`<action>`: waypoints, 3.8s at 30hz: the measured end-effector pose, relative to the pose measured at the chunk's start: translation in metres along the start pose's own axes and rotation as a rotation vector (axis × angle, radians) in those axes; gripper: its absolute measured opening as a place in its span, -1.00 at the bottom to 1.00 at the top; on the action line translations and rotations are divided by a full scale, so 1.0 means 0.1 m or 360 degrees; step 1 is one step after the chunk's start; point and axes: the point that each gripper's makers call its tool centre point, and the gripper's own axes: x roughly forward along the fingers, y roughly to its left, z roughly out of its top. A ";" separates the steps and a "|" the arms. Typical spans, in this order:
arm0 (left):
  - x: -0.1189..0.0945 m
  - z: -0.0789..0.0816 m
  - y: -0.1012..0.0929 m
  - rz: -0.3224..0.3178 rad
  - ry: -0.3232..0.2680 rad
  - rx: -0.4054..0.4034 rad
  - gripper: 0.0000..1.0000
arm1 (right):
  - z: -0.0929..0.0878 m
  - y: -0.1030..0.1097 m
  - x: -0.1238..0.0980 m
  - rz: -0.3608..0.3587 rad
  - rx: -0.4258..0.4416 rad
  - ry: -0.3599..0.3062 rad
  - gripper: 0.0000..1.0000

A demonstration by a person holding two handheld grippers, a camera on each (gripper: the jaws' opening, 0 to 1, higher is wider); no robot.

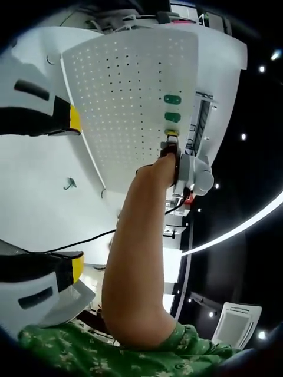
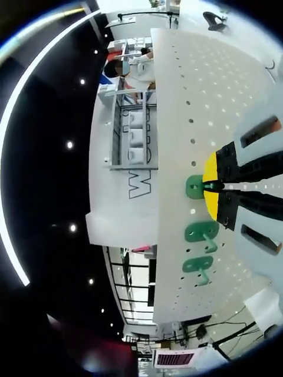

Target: Insert the hook assembly into the mounting plate slot until the hook locks in place.

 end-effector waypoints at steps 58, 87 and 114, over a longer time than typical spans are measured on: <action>-0.01 0.02 0.04 0.0020 0.0002 0.0015 0.64 | -0.08 -0.04 -0.01 0.0010 0.0032 0.0023 -0.70; -0.02 0.05 -0.06 0.0035 0.0006 0.0041 0.65 | -0.14 -0.14 -0.16 0.0016 0.0106 0.0027 0.08; -0.01 0.13 -0.30 0.0059 -0.0001 0.0079 0.66 | -0.32 -0.29 -0.77 0.0110 0.0079 0.0053 0.21</action>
